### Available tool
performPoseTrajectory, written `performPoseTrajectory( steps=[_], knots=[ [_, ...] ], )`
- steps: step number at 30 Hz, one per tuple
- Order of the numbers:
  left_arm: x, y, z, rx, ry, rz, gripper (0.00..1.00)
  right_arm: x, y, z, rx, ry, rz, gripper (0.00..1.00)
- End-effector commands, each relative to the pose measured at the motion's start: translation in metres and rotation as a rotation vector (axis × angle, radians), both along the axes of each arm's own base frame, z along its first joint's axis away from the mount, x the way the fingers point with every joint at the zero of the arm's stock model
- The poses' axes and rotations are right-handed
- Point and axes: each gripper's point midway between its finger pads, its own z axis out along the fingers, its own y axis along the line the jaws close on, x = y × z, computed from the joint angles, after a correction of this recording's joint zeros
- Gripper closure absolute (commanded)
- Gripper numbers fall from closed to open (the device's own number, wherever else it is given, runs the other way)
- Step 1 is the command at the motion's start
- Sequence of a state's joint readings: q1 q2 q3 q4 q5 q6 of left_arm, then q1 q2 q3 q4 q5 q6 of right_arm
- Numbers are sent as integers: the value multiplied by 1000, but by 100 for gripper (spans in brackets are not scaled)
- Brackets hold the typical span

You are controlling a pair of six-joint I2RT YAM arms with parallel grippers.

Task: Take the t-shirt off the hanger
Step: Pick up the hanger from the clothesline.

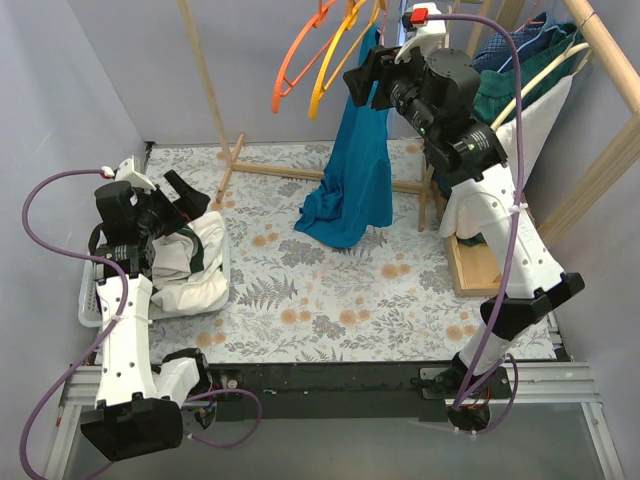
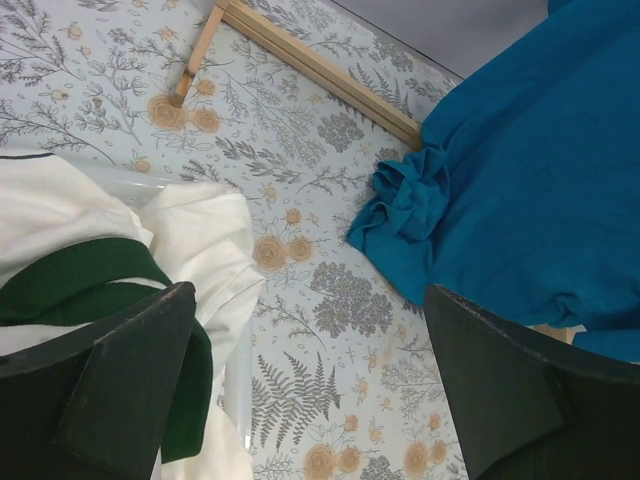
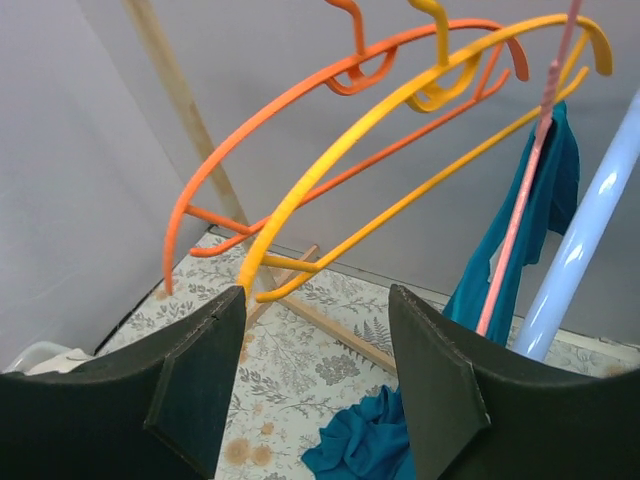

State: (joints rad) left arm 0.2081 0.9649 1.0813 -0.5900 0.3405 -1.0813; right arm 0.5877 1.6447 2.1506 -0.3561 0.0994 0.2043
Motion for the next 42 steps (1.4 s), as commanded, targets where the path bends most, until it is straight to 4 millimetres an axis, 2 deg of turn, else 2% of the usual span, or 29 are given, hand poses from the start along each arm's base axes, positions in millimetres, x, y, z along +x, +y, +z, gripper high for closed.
performPoseTrajectory(
  steps=[1, 7, 18, 24, 29, 33, 38, 42],
  knots=[
    [-3, -10, 14, 17, -59, -45, 2, 11, -13, 14, 76, -12, -74, 34],
    [-6, -14, 11, 20, -61, -57, 2, 13, -30, 11, 72, -10, -155, 36],
    [-2, -16, 9, 9, -57, -69, 2, 28, -52, -29, -25, 77, -308, 36],
    [2, -19, 6, 0, -45, -82, 2, 33, -63, -39, -48, 89, -372, 36],
    [4, -19, 5, 2, -41, -85, 2, 38, -63, -46, -63, 99, -378, 36],
    [4, -19, 4, 5, -41, -86, 2, 46, -55, -57, -77, 122, -360, 37],
    [4, -21, 6, 13, -42, -92, 2, 56, -42, -79, -112, 177, -326, 41],
    [3, -21, 5, 16, -42, -88, 2, 58, -39, -86, -114, 202, -324, 46]
  ],
)
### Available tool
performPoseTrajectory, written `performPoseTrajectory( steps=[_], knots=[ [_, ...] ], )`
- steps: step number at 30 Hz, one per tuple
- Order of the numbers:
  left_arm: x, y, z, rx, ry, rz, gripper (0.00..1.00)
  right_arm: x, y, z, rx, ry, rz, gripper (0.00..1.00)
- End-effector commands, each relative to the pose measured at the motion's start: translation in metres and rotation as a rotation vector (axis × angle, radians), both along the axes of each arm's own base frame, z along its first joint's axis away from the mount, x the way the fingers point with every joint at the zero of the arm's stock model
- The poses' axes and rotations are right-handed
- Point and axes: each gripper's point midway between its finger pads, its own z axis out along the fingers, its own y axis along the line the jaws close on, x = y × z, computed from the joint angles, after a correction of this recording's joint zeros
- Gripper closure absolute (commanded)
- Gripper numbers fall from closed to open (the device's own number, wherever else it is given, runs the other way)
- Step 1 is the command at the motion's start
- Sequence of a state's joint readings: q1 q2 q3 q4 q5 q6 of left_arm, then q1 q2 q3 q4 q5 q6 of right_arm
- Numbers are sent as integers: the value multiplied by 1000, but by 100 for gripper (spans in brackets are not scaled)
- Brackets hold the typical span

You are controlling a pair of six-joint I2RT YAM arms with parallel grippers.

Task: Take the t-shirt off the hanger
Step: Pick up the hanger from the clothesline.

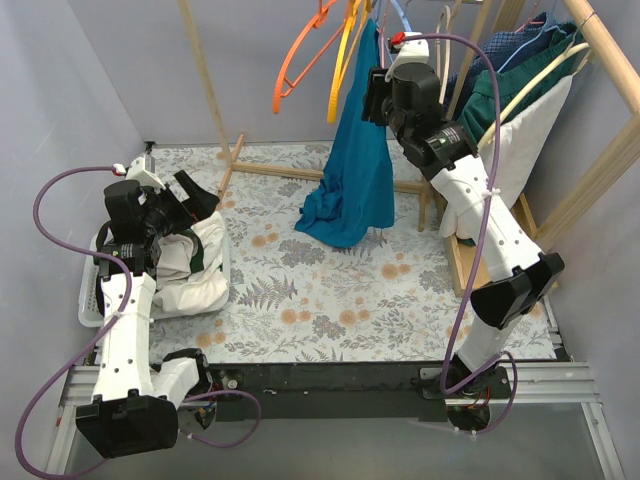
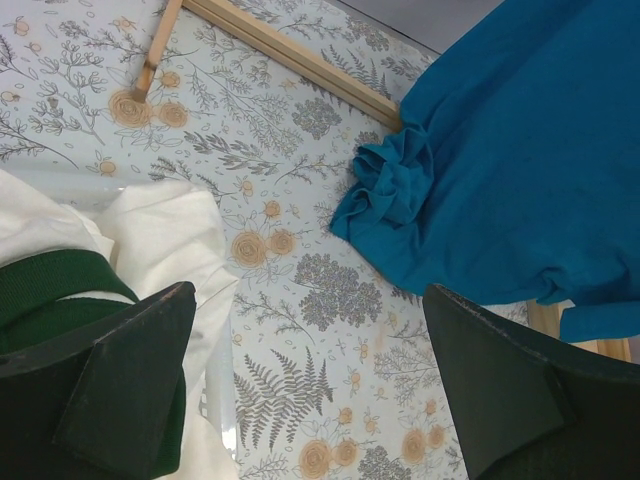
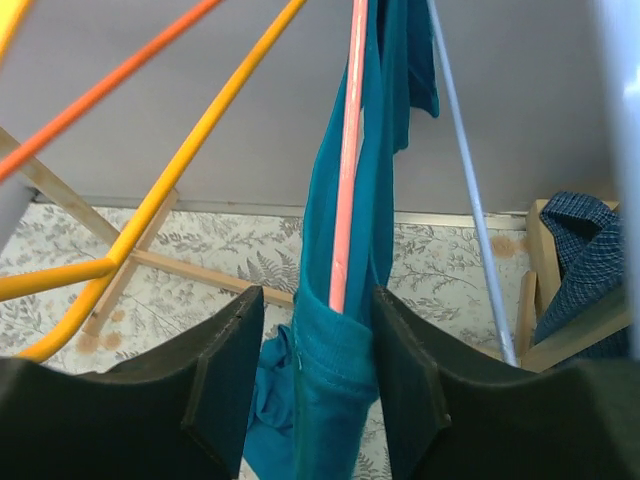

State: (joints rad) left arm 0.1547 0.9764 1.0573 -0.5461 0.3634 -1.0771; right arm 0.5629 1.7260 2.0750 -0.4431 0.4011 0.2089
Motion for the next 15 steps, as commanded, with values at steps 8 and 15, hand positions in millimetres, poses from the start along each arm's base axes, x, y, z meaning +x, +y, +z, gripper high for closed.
performPoseTrajectory(
  steps=[8, 15],
  knots=[
    [-3, -1, 10, 21, -34, -11, 2, -8, -19, 30, 73, -47, -87, 99],
    [-3, -3, 9, 16, -31, -18, 2, -28, -38, 75, 136, -173, -117, 99]
  ],
)
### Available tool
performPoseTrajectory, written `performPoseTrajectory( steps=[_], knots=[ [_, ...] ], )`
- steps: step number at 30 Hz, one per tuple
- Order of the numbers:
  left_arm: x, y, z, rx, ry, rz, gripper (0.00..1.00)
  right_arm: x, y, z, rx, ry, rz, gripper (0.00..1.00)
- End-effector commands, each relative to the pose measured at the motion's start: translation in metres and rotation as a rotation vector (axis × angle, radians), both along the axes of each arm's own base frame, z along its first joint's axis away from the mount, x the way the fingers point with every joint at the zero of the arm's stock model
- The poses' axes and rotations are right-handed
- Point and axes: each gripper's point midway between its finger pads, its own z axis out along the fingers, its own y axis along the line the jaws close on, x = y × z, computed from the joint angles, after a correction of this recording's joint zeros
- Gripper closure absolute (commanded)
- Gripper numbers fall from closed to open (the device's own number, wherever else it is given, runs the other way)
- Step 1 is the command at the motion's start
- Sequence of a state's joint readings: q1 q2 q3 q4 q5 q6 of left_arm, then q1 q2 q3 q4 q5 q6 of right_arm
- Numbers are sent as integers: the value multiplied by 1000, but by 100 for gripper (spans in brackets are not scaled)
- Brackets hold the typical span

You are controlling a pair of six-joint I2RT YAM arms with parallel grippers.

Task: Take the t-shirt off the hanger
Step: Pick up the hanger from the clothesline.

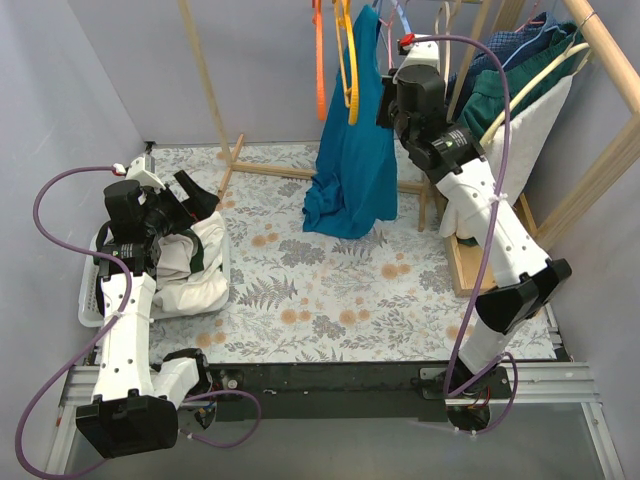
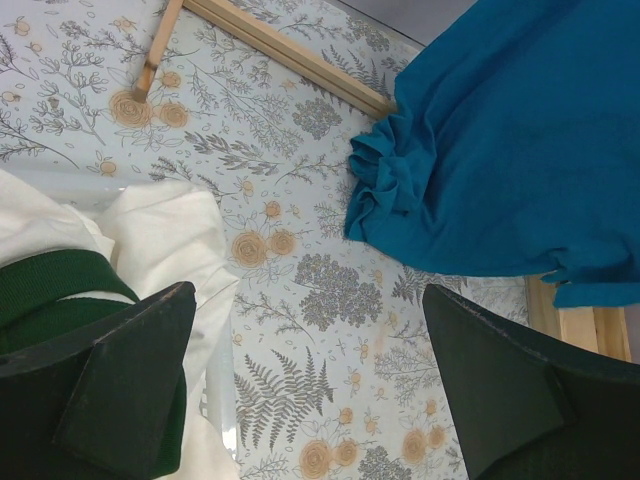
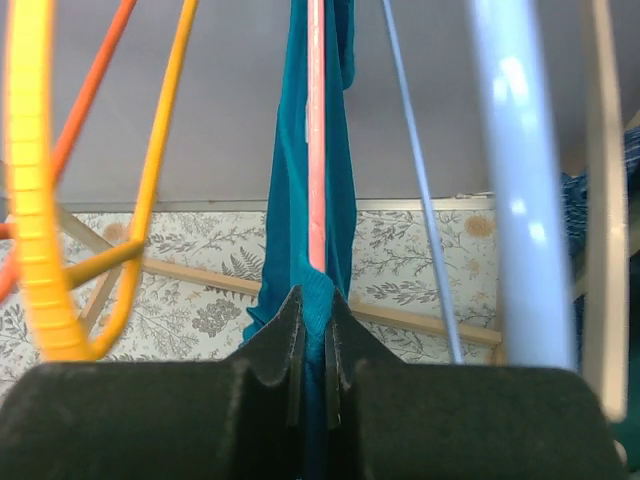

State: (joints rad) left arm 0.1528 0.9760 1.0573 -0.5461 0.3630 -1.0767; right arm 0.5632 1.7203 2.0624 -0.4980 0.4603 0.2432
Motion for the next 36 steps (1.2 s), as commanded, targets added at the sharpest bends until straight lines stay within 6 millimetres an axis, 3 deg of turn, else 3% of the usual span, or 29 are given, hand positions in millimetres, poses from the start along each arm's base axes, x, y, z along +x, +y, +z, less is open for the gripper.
performPoseTrajectory(
  steps=[1, 5, 8, 11, 13, 15, 16, 17, 18, 19, 21, 22, 24, 28, 29, 31, 32, 35, 36],
  knots=[
    [-3, -3, 9, 15, -31, -17, 2, -27, -28, 94, 140, -243, -60, 99],
    [-4, -3, 11, 13, -36, -19, 2, -34, -36, 123, 121, -317, -64, 99],
    [-4, -4, 11, 12, -36, -22, 2, -38, -32, 132, 110, -332, -30, 99],
    [-4, -4, 14, 10, -40, -25, 2, -44, -29, 127, 91, -315, 6, 99],
    [-5, -5, 17, 9, -47, -32, 2, -46, -21, 103, 57, -269, 45, 99],
    [-6, -9, 20, 3, -56, -50, 2, -64, -19, 105, 65, -290, 90, 99],
    [-7, -11, 21, 3, -63, -61, 2, -63, -14, 73, 32, -233, 104, 99],
    [-7, -12, 23, 2, -74, -70, 2, -79, -17, 78, 45, -251, 120, 99],
    [-7, -14, 25, -2, -83, -81, 2, -83, -17, 68, 42, -239, 125, 99],
    [-9, -18, 28, -9, -93, -106, 2, -85, -16, 45, 21, -203, 130, 99],
    [-11, -25, 34, -12, -115, -143, 2, -99, -22, 36, 26, -185, 132, 99],
    [-14, -33, 36, -18, -125, -188, 2, -101, -23, 15, 8, -139, 135, 99],
    [-17, -40, 41, -4, -146, -233, 2, -115, -25, 10, 15, -134, 160, 99],
    [-36, -77, 52, 48, -218, -443, 2, -138, -31, -27, -7, -76, 202, 99],
    [-40, -83, 52, 54, -219, -480, 2, -148, -34, -46, -30, -57, 232, 99],
    [-51, -104, 56, 70, -245, -580, 2, -164, -41, -57, -37, -51, 258, 99],
    [-57, -112, 56, 59, -247, -631, 2, -171, -41, -87, -67, 9, 281, 99],
    [-71, -134, 56, 45, -259, -742, 2, -194, -46, -111, -71, 48, 336, 99],
    [-75, -139, 56, 41, -264, -771, 2, -200, -50, -138, -90, 103, 340, 99]
  ],
)
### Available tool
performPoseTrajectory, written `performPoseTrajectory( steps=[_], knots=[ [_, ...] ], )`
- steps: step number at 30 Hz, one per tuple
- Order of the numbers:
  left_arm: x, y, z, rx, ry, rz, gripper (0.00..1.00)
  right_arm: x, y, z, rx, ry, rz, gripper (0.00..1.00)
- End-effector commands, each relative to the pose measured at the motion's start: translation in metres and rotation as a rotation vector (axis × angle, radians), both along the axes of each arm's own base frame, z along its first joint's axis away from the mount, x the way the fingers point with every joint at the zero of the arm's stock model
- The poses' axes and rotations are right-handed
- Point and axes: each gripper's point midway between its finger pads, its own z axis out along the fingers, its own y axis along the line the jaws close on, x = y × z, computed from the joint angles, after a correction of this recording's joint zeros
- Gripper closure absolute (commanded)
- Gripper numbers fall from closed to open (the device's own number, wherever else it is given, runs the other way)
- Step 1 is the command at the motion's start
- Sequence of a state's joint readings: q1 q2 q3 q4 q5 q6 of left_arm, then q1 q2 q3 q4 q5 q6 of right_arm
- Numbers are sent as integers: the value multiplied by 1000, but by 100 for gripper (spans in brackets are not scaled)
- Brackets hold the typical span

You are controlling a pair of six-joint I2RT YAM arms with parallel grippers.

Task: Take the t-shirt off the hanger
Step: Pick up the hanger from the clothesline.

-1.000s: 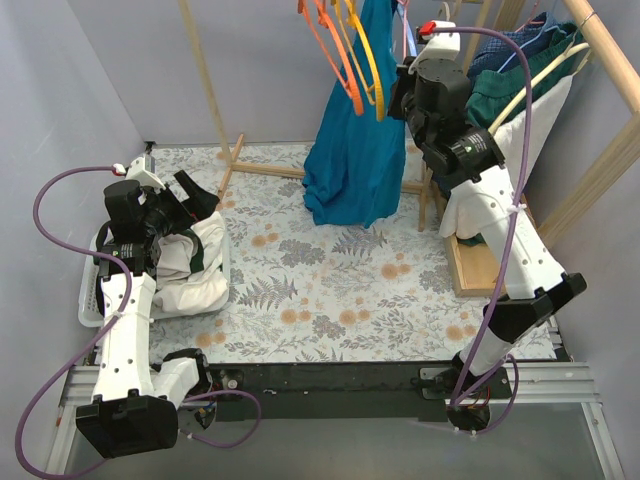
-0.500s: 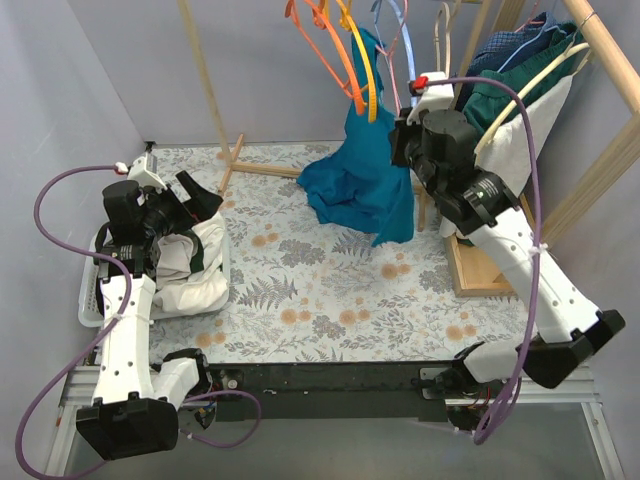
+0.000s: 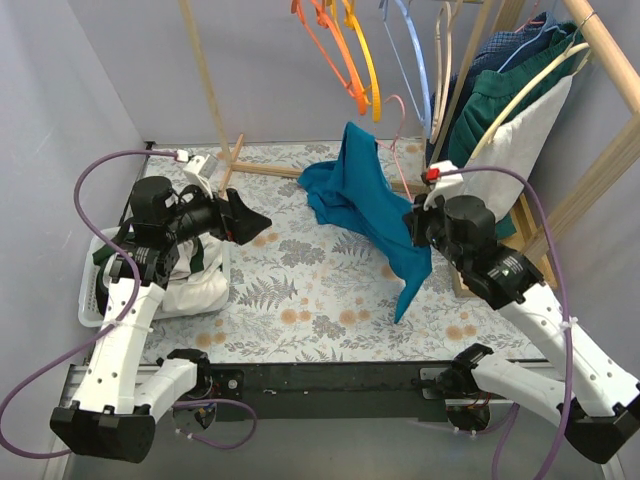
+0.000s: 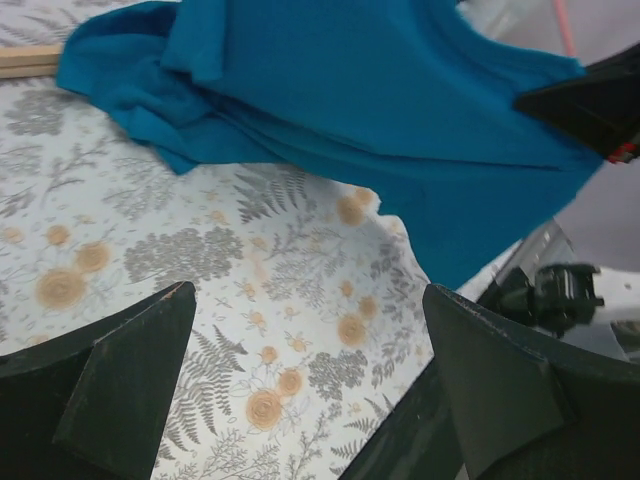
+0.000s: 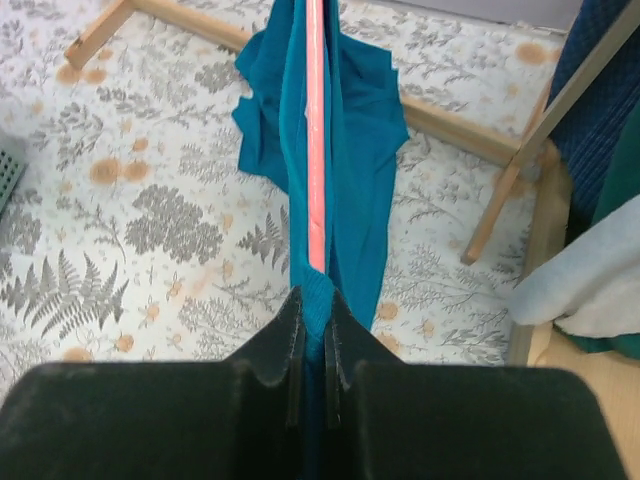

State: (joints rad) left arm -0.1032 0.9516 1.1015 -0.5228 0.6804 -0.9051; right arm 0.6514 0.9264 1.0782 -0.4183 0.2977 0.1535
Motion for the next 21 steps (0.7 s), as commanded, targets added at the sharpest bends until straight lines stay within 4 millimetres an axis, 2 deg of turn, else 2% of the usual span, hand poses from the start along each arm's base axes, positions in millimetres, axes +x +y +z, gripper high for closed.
performPoseTrajectory(
  steps=[1, 7, 10, 13, 16, 17, 18, 20, 21],
  knots=[
    [-31, -29, 20, 6, -100, -203, 2, -30, -2, -20, 32, 12, 81, 99],
    [-60, -58, 39, -35, -164, -423, 2, -63, -3, -54, 56, 82, 171, 99],
    [-71, -69, 44, -51, -170, -517, 3, -78, 5, -67, 43, 119, 268, 99],
    [-80, -80, 43, -53, -175, -587, 4, -100, 21, -73, 43, 143, 438, 99],
    [-95, -97, 40, -63, -164, -676, 6, -130, 45, -67, 81, 149, 679, 99],
    [-91, -104, 35, -49, -150, -665, 7, -132, 50, -60, 97, 127, 713, 99],
    [-100, -116, 33, -43, -143, -690, 7, -135, 53, -55, 111, 113, 747, 99],
    [-90, -127, 24, -2, -152, -631, 10, -144, 64, -40, 153, 78, 836, 99],
    [-92, -134, 22, 12, -161, -622, 11, -145, 66, -35, 164, 67, 854, 99]
  ],
)
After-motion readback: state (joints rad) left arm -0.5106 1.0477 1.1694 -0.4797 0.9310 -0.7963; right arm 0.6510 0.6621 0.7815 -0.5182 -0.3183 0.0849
